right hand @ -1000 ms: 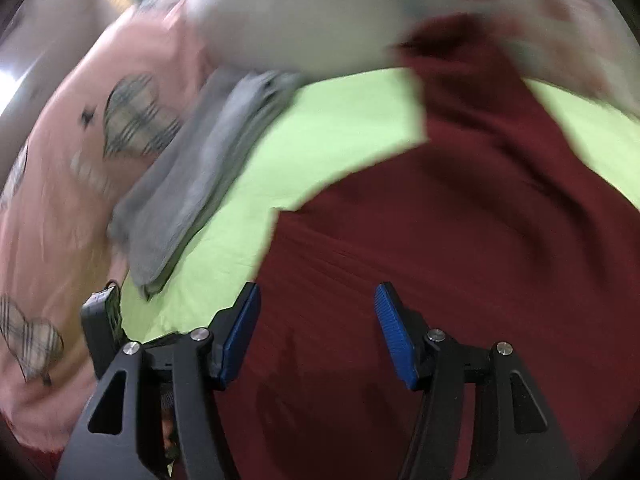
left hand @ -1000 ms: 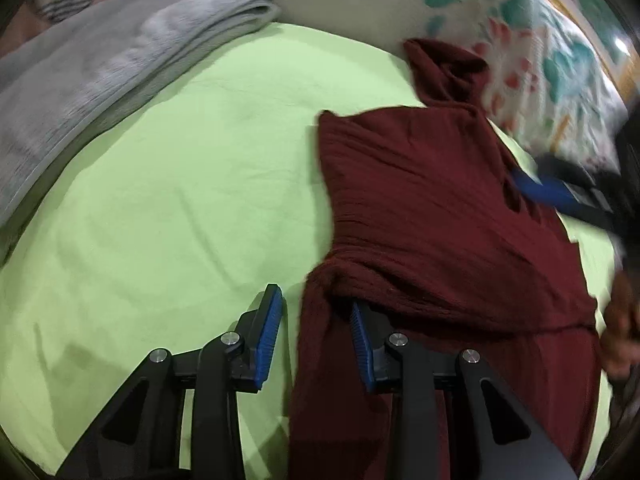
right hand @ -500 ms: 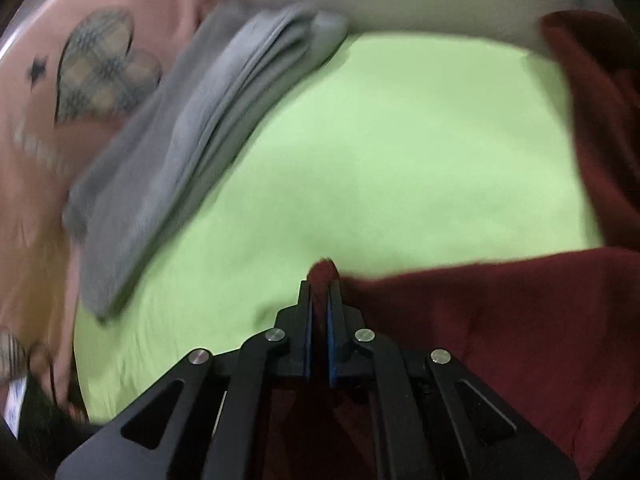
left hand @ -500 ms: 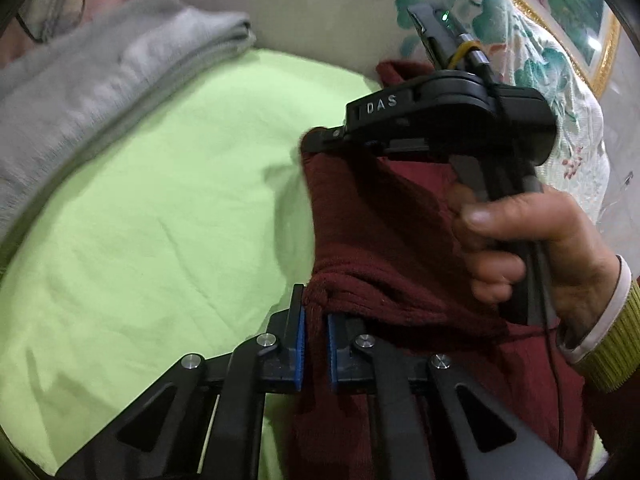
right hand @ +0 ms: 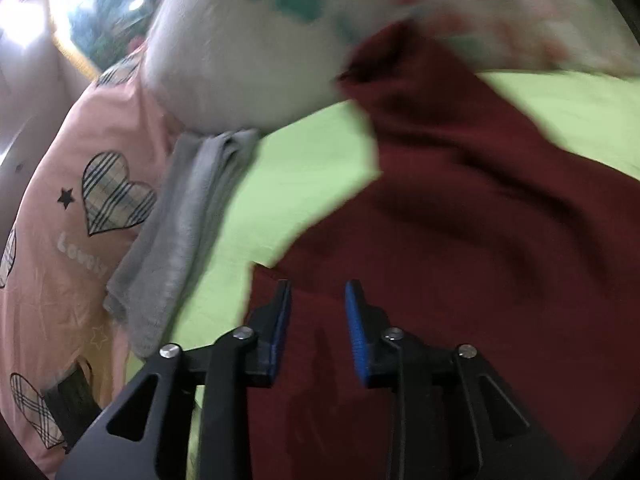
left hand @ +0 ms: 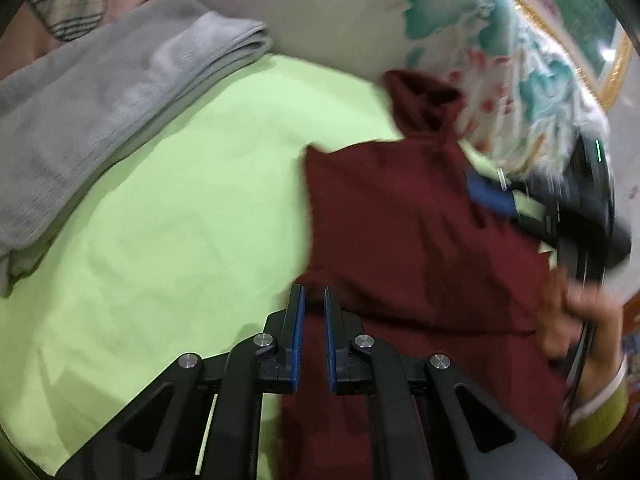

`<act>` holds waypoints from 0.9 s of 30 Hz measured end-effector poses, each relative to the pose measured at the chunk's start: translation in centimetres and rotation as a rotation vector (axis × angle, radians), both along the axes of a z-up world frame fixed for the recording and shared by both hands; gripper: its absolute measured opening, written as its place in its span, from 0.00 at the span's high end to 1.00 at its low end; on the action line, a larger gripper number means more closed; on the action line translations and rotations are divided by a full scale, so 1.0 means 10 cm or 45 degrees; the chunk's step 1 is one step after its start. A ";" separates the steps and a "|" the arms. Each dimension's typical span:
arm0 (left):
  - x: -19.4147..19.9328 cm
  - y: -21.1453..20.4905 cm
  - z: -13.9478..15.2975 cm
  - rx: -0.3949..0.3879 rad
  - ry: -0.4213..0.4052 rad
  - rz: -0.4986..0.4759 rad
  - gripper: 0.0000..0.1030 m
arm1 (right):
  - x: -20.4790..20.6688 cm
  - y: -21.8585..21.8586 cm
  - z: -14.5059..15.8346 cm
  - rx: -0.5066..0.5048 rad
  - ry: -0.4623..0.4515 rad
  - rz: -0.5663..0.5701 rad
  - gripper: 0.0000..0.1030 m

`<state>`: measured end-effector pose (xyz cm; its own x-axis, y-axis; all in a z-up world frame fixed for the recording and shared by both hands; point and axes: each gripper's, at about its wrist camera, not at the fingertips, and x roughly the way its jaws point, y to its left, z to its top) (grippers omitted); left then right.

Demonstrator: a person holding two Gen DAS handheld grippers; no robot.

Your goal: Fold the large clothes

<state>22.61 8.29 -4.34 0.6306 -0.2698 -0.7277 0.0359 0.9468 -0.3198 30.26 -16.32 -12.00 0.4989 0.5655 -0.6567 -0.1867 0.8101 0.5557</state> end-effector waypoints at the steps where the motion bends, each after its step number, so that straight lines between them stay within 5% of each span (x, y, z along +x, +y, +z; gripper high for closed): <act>1: 0.04 -0.05 0.02 -0.005 -0.009 -0.018 0.93 | -0.11 -0.18 -0.01 -0.015 0.013 -0.042 0.71; 10: 0.36 -0.47 -0.37 0.114 0.124 -0.052 0.88 | -0.94 -1.75 -0.26 -0.265 0.188 -0.454 0.71; 13: 0.32 -0.41 -0.40 0.088 0.132 -0.047 0.89 | -1.06 -2.05 -0.21 -0.200 0.172 -0.540 0.72; 16: 0.31 -0.42 -0.35 0.093 0.142 -0.041 0.88 | -0.99 -2.04 -0.03 -0.273 0.100 -0.577 0.62; 22: 0.40 -0.52 -0.11 0.072 0.096 -0.047 0.69 | -0.52 -1.60 0.19 -0.219 -0.005 -0.393 0.59; 27: 0.69 -0.68 0.01 0.045 0.092 -0.058 0.64 | 0.04 -1.10 0.34 -0.212 -0.072 -0.240 0.50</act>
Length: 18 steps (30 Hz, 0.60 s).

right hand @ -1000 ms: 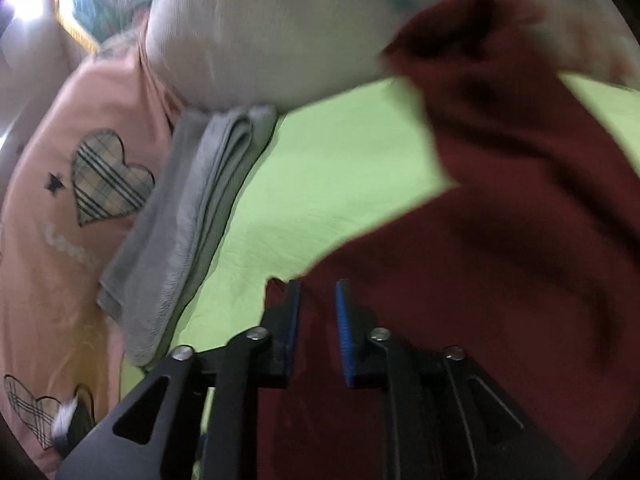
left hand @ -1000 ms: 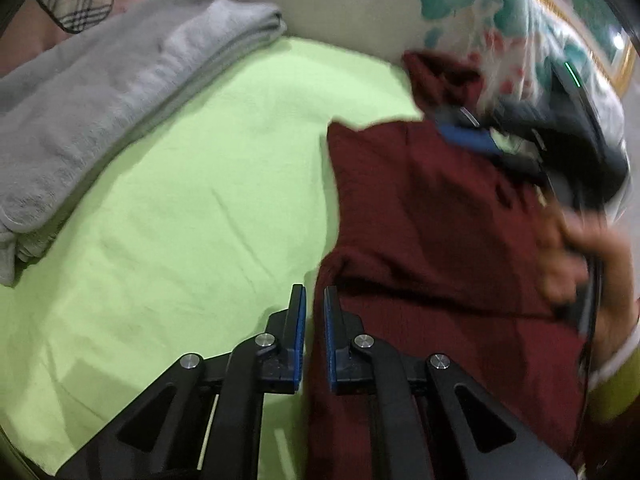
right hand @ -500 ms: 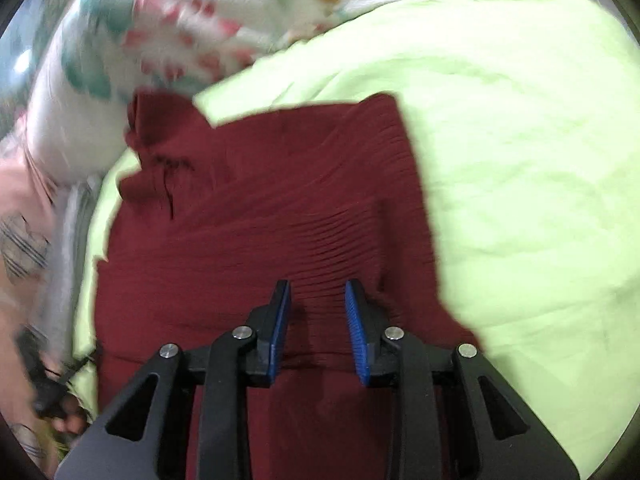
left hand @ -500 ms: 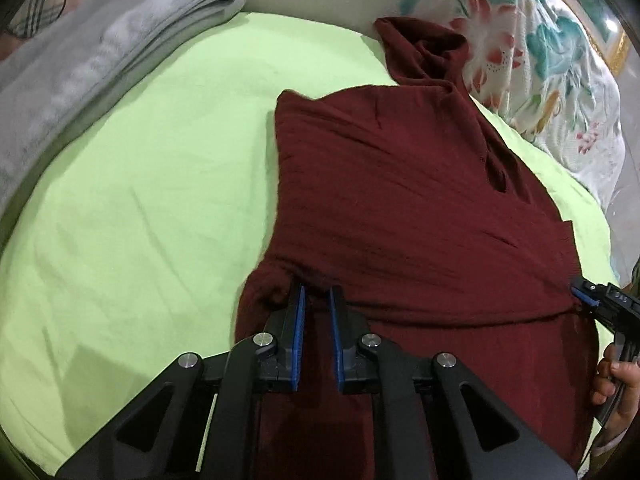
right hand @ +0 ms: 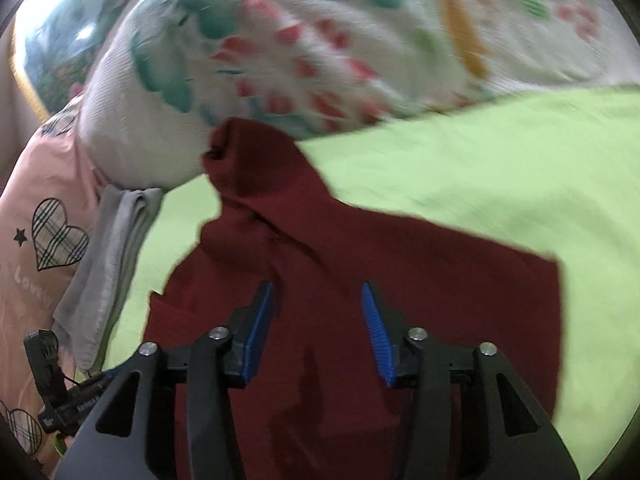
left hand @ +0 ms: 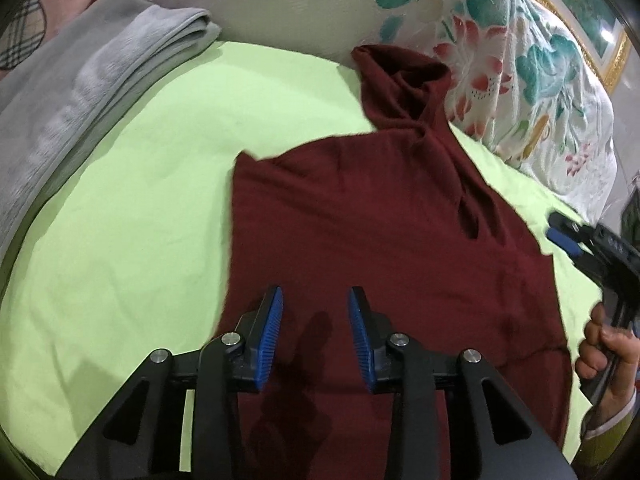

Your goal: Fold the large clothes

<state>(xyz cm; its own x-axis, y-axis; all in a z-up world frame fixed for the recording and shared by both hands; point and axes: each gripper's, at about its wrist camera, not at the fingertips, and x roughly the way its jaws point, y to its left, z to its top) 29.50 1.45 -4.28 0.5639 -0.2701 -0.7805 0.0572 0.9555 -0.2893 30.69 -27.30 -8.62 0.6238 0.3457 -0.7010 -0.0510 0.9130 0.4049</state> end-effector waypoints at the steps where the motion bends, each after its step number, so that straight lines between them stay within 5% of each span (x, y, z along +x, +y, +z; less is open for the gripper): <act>1: 0.06 -0.02 0.02 -0.004 0.000 -0.002 0.63 | 0.13 0.09 0.03 -0.006 -0.011 0.027 0.44; 9: 0.77 -0.24 0.24 0.019 -0.051 0.010 0.53 | 1.21 0.73 0.23 -0.103 -0.099 0.138 0.36; 15: 1.32 -0.35 0.28 0.009 -0.048 0.024 0.51 | 1.85 0.95 0.07 -0.241 -0.116 0.166 0.38; 17: 1.47 -0.40 0.28 -0.008 -0.044 0.008 0.51 | 1.97 0.89 0.03 -0.266 -0.120 0.161 0.96; 18: 1.54 -0.45 0.28 -0.012 -0.046 -0.003 0.51 | 1.97 0.84 0.05 -0.255 -0.122 0.156 0.96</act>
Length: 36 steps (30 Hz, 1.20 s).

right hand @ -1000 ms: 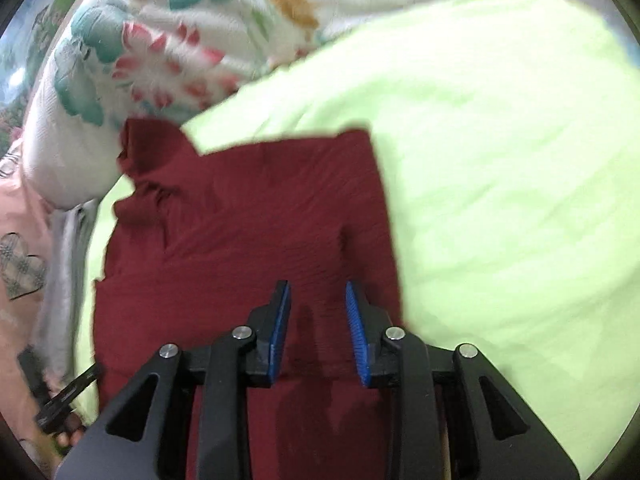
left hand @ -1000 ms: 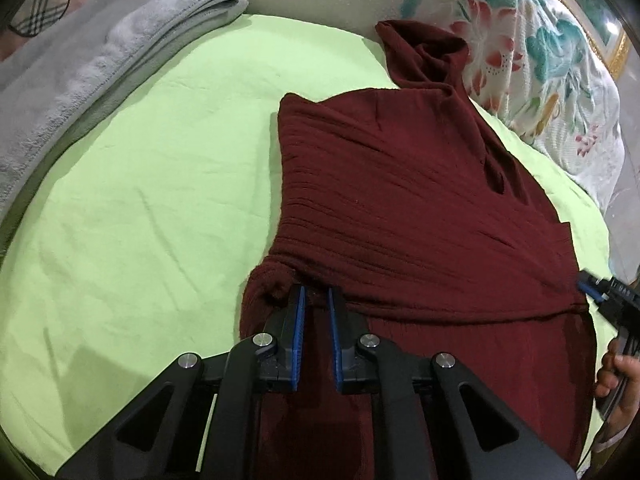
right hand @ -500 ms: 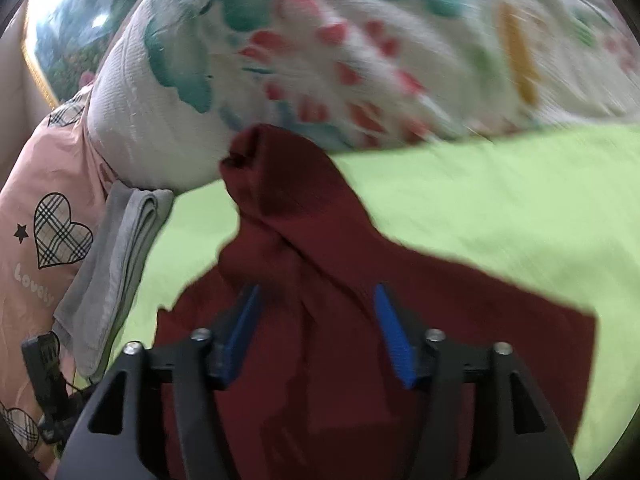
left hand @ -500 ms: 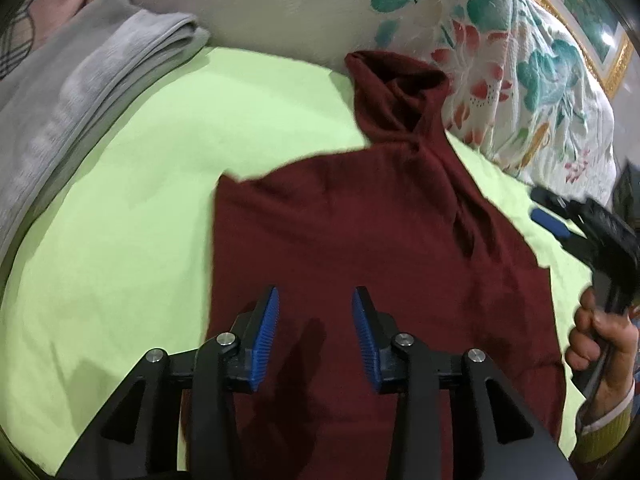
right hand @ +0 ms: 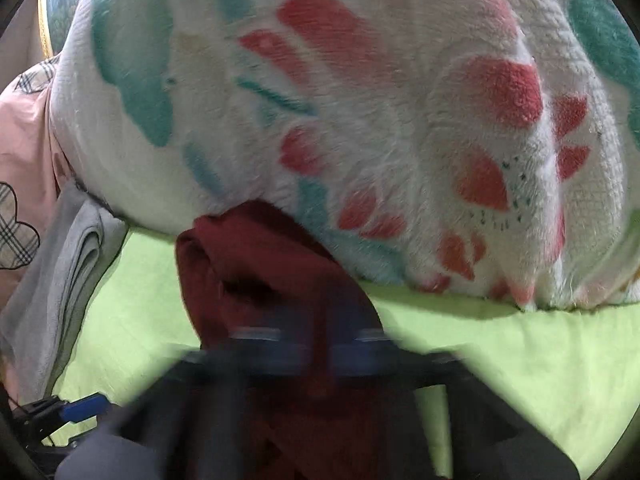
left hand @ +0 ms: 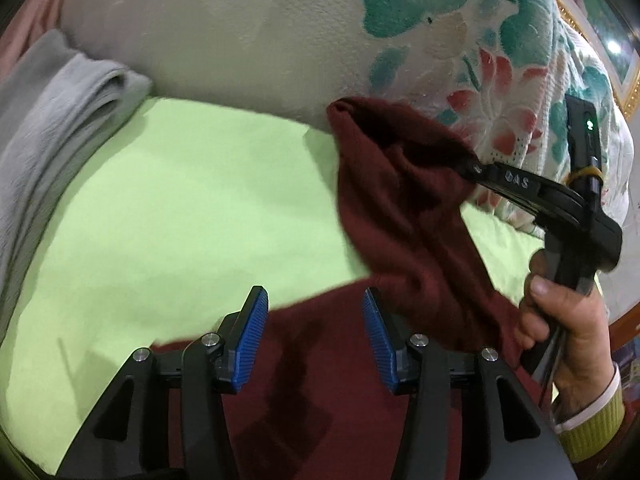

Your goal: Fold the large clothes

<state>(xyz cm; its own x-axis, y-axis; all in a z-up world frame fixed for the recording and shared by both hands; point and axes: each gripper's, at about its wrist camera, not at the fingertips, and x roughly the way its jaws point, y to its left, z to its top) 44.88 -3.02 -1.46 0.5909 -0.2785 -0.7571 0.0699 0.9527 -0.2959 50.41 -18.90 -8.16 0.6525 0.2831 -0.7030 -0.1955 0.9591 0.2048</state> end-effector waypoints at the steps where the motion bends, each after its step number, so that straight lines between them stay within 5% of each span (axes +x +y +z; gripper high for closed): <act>1: 0.05 -0.05 0.01 -0.007 -0.007 -0.016 0.52 | -0.05 -0.06 0.05 0.015 -0.030 -0.008 0.96; 8: 0.13 -0.55 0.01 -0.080 -0.034 -0.192 0.55 | -0.97 -0.39 0.55 0.049 -0.237 0.154 0.96; 13: -0.02 -0.69 -0.11 -0.116 -0.006 -0.198 0.57 | -1.70 -0.65 0.71 0.072 -0.265 0.232 0.96; 18: -0.48 -0.44 -0.21 -0.278 0.001 -0.174 0.57 | -2.39 -0.83 0.43 0.018 -0.232 0.310 0.96; 25: -1.30 -0.16 -0.58 -0.265 0.115 -0.192 0.58 | -2.89 -0.98 -0.25 0.012 0.030 0.251 0.94; 28: -1.53 -0.01 -0.56 -0.316 0.103 -0.200 0.57 | -3.05 -1.04 -0.41 0.028 0.136 0.228 0.73; 32: -1.58 0.10 -0.39 -0.368 0.062 -0.221 0.48 | -3.21 -1.20 -0.30 0.109 0.127 0.174 0.48; 36: -1.42 0.05 -0.22 -0.398 0.070 -0.228 0.31 | -3.21 -1.42 -0.14 0.275 0.090 0.076 0.41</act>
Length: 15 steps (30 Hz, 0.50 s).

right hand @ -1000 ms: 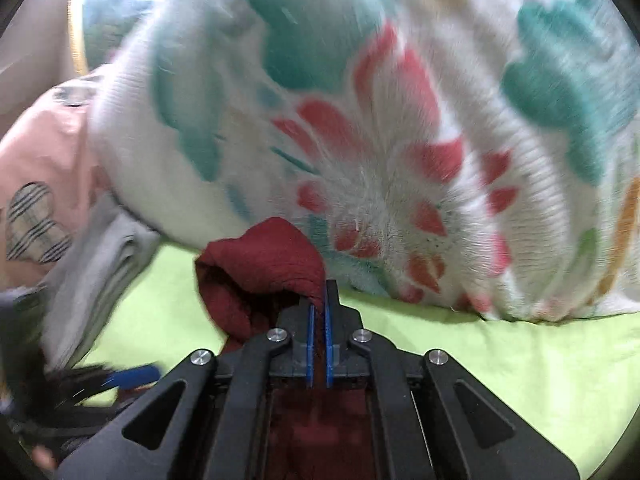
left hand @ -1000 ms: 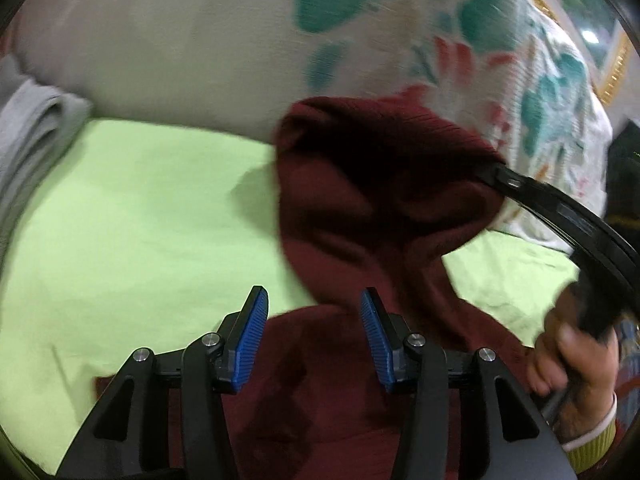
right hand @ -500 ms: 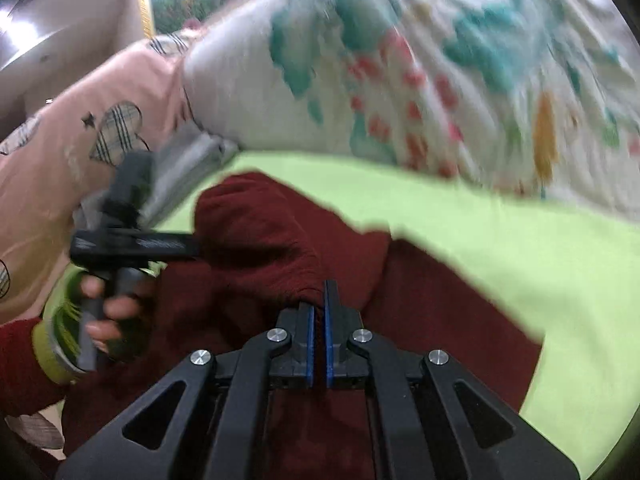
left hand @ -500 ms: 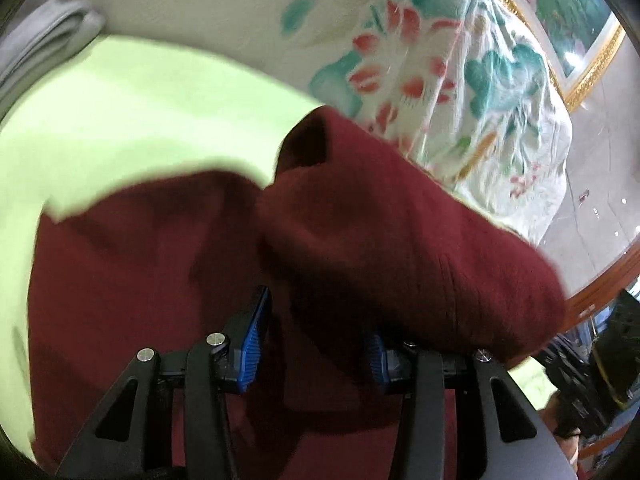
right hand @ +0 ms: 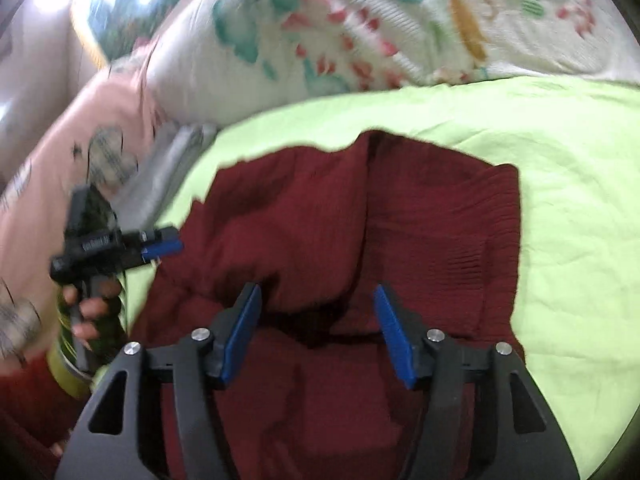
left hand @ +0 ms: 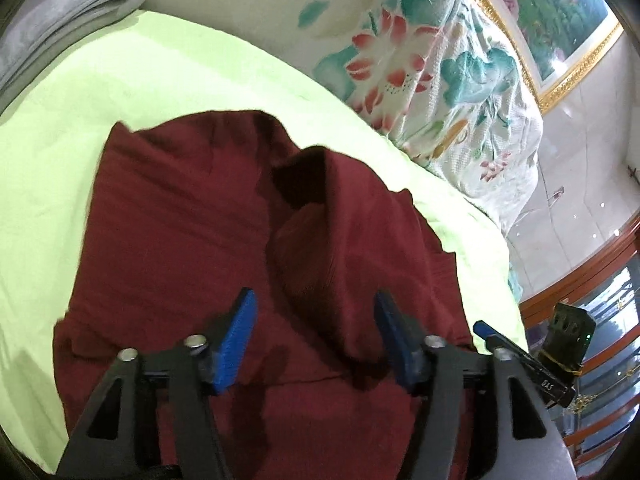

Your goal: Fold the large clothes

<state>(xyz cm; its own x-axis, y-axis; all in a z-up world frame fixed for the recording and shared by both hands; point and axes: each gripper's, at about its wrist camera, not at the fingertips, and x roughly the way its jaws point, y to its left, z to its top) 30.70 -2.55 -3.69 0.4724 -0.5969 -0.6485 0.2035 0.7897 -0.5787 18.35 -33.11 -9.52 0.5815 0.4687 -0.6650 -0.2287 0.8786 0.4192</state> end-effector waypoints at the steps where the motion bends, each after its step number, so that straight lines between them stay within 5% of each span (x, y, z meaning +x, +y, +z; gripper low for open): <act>1: 0.06 -0.07 0.03 0.000 0.004 -0.003 0.30 | 0.05 -0.03 0.01 0.029 0.010 -0.028 0.41; 6: 0.28 -0.39 -0.08 0.087 0.079 -0.086 0.35 | 0.44 0.01 -0.11 0.115 0.122 -0.174 0.41; 7: 0.28 -0.44 -0.12 0.114 0.085 -0.103 0.43 | 0.50 0.02 -0.14 0.126 0.151 -0.185 0.41; 9: 0.27 -0.53 -0.18 0.162 0.086 -0.153 0.99 | 0.66 0.08 -0.27 0.142 0.235 -0.199 0.41; 11: 0.24 -0.55 -0.19 0.181 0.076 -0.167 0.96 | 0.78 0.19 -0.45 0.143 0.324 -0.191 0.42; 12: 0.21 -0.55 -0.17 0.182 0.057 -0.168 0.97 | 0.81 0.21 -0.50 0.153 0.348 -0.184 0.48; 13: 0.17 -0.55 -0.14 0.185 0.036 -0.172 0.97 | 0.83 0.26 -0.55 0.173 0.373 -0.160 0.81; 14: 0.12 -0.53 -0.05 0.177 0.001 -0.177 0.97 | 0.84 0.29 -0.58 0.199 0.386 -0.143 0.92; 15: 0.08 -0.51 0.00 0.162 -0.024 -0.183 0.97 | 0.82 0.29 -0.55 0.224 0.366 -0.143 0.92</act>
<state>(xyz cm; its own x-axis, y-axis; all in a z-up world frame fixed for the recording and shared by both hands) 31.53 -7.60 -3.69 0.4006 -0.5729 -0.7151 0.3294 0.8183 -0.4710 26.56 -30.19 -14.98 0.4367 0.5342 -0.7238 0.0145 0.8003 0.5994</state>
